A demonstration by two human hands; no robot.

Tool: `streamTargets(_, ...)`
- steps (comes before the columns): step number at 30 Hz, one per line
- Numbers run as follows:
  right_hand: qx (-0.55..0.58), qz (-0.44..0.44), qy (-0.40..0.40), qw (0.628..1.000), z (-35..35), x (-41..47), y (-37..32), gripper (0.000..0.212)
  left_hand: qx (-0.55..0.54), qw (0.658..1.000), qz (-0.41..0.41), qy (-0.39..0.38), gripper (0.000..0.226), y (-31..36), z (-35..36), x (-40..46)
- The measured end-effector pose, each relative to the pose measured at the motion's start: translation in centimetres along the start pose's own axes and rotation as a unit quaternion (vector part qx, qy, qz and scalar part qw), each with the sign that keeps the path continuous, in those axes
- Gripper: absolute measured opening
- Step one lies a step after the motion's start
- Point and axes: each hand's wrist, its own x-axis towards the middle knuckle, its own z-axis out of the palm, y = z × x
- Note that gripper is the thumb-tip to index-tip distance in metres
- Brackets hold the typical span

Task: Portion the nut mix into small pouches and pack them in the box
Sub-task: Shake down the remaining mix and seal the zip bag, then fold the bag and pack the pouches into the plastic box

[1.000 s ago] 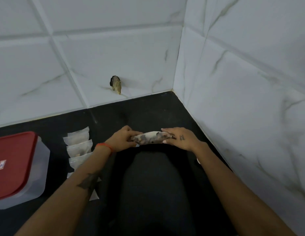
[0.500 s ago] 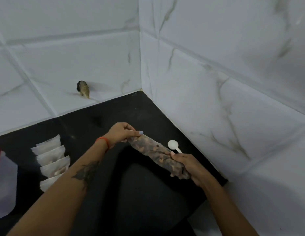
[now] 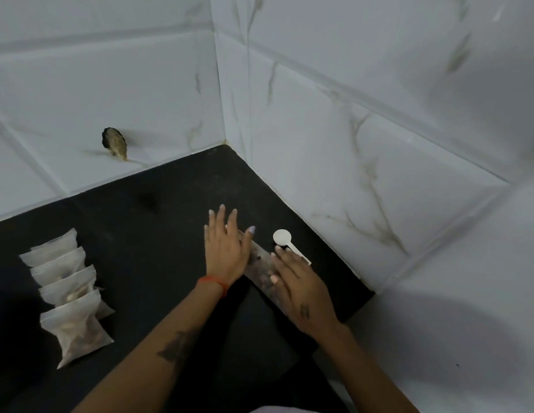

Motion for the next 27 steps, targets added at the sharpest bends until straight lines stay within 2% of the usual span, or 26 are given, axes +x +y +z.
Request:
streamTargets(2,0.015,-0.032,-0.065,0.997,0.8,-0.4,0.0,0.049,0.003,0.999,0.031,-0.041,0.084,0.1,1.0,-1.6)
streamTargets(4,0.009,-0.031,-0.107,0.994,1.1,-0.6,0.0,0.052,0.009,0.997,0.054,-0.054,0.089,-0.4,1.7,-2.2)
streamTargets(9,0.039,-0.013,-0.128,0.991,1.2,-0.8,0.3,0.056,0.034,0.993,0.066,-0.09,0.101,-1.0,2.2,-1.8)
streamTargets(14,0.102,0.028,-0.188,0.976,0.4,-0.2,0.0,0.061,0.016,0.991,0.054,-0.121,0.068,-0.7,1.0,-1.5)
streamTargets(19,0.218,0.102,-0.131,0.962,-0.8,2.9,-2.5,0.036,-0.098,0.994,0.033,-0.031,0.051,-1.3,-2.3,-2.4)
streamTargets(23,0.311,0.147,-0.15,0.927,-0.1,6.0,-5.9,0.03,-0.128,0.991,0.013,0.031,0.051,-2.8,-6.3,-3.1)
streamTargets(27,0.355,0.167,-0.136,0.91,1.3,9.2,-11.4,0.033,-0.12,0.987,0.005,0.11,0.052,-6.1,-12.8,-4.4)
